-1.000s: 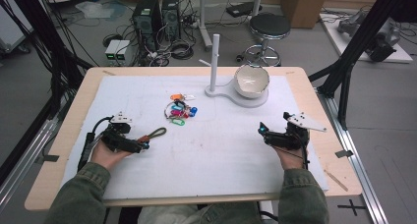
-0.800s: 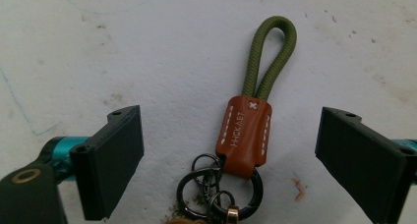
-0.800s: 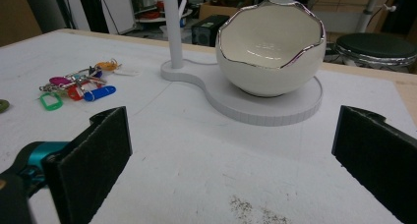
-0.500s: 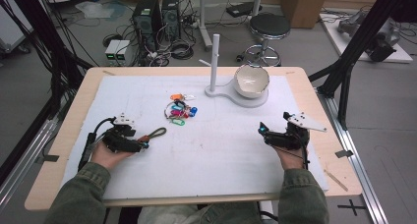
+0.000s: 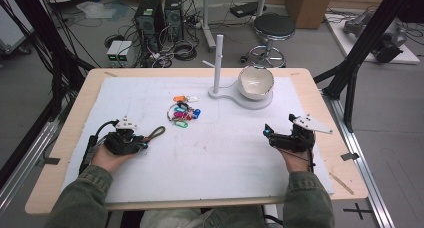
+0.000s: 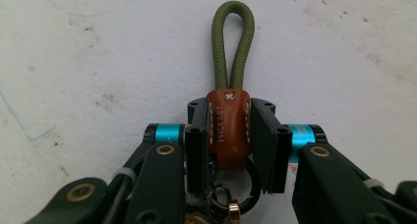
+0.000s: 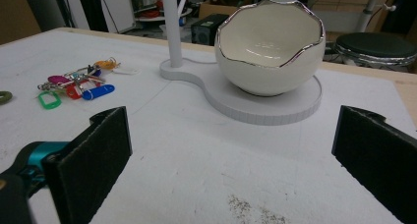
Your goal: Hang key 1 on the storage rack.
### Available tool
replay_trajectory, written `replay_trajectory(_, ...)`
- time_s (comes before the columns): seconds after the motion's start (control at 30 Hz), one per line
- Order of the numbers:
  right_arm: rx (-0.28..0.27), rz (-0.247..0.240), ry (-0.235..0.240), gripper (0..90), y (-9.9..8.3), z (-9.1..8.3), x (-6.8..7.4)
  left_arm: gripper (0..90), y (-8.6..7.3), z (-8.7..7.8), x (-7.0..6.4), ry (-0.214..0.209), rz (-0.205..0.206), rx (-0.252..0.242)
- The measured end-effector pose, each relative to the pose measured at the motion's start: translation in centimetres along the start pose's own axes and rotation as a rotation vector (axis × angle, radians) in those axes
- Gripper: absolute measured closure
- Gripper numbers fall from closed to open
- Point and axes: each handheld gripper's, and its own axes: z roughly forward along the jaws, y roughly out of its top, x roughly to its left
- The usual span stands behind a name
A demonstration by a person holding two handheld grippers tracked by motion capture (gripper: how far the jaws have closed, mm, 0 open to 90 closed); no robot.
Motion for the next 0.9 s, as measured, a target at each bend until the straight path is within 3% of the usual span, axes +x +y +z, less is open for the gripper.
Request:
replay_trajectory(0.1, 0.002, 0.001, -0.001, 0.5, 0.0, 0.0, 0.0, 71.1, 0.0, -0.1, 0.3, -0.010, -0.023, -0.002)
replay_trajectory(0.3, -0.001, 0.005, 0.002, 0.6, 0.0, 0.0, -0.1, 71.8, 0.0, -0.4, 0.3, 0.004, -0.026, -0.006)
replay_trajectory(0.53, -0.014, 0.054, -0.004, 0.6, 0.0, -0.3, -0.5, 72.2, 0.1, -0.7, 0.5, 0.000, -0.036, -0.024)
replay_trajectory(0.67, -0.013, 0.058, -0.005, 0.5, 0.0, -0.4, -0.5, 72.2, 0.3, -1.3, 0.7, -0.016, -0.070, -0.064)
replay_trajectory(0.73, -0.018, 0.057, -0.005, 0.6, 0.0, -0.4, -0.4, 72.2, 0.3, -2.1, 0.9, -0.020, -0.108, -0.106)
replay_trajectory(0.9, -0.015, 0.065, -0.011, 0.6, 0.0, -0.4, -0.5, 72.5, 0.3, -3.5, 1.6, -0.012, -0.136, -0.149)
